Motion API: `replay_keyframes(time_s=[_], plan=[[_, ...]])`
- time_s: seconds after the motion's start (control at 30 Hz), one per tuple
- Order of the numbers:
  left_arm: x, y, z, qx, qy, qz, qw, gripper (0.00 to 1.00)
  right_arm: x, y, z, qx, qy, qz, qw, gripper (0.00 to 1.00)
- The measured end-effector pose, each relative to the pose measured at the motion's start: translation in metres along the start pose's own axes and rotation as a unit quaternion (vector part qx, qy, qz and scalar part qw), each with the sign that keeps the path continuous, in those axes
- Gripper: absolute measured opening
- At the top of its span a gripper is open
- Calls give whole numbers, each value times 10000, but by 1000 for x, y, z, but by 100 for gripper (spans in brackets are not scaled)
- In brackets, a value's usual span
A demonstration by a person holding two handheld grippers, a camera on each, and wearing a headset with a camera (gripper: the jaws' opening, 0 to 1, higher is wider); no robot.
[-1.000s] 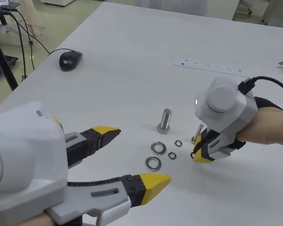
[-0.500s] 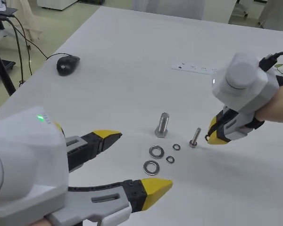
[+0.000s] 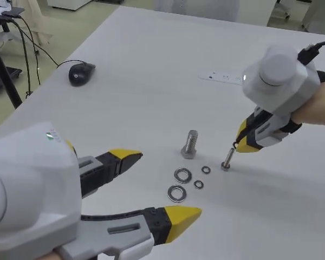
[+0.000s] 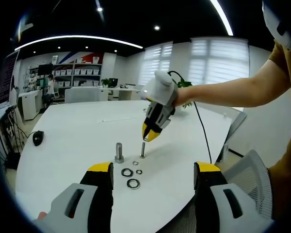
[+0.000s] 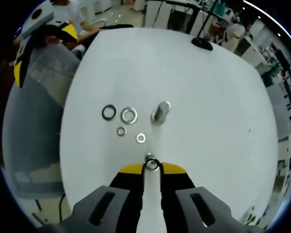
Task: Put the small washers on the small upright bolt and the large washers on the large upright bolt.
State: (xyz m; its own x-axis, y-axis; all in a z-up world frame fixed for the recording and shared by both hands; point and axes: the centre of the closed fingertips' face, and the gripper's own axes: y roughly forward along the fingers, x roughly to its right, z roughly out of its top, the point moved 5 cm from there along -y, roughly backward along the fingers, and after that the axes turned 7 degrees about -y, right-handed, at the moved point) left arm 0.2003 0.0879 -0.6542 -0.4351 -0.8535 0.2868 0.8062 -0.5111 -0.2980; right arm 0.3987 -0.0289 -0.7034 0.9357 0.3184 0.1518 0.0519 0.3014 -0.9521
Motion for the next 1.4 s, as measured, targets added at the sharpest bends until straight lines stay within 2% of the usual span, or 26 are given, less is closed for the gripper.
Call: replay_keyframes(time_s=[0.67,0.77,0.9,1.4], plan=[[-3,0,-4,-35,-77,33,10000,66,4,16,-5,-130,-48,182,9997,12],[-3,0,-4,-32,-72,48,10000,66,3,21,-6,-158,-58,207,9996,12],[0,1,-7,-142,-30,-8,9999,67,2,27,-8,-190,-139,212,9995,12],[0,2,-7,-157,-23,14,9999,67,-1,50,-18,-324,-219,253,9989,13]])
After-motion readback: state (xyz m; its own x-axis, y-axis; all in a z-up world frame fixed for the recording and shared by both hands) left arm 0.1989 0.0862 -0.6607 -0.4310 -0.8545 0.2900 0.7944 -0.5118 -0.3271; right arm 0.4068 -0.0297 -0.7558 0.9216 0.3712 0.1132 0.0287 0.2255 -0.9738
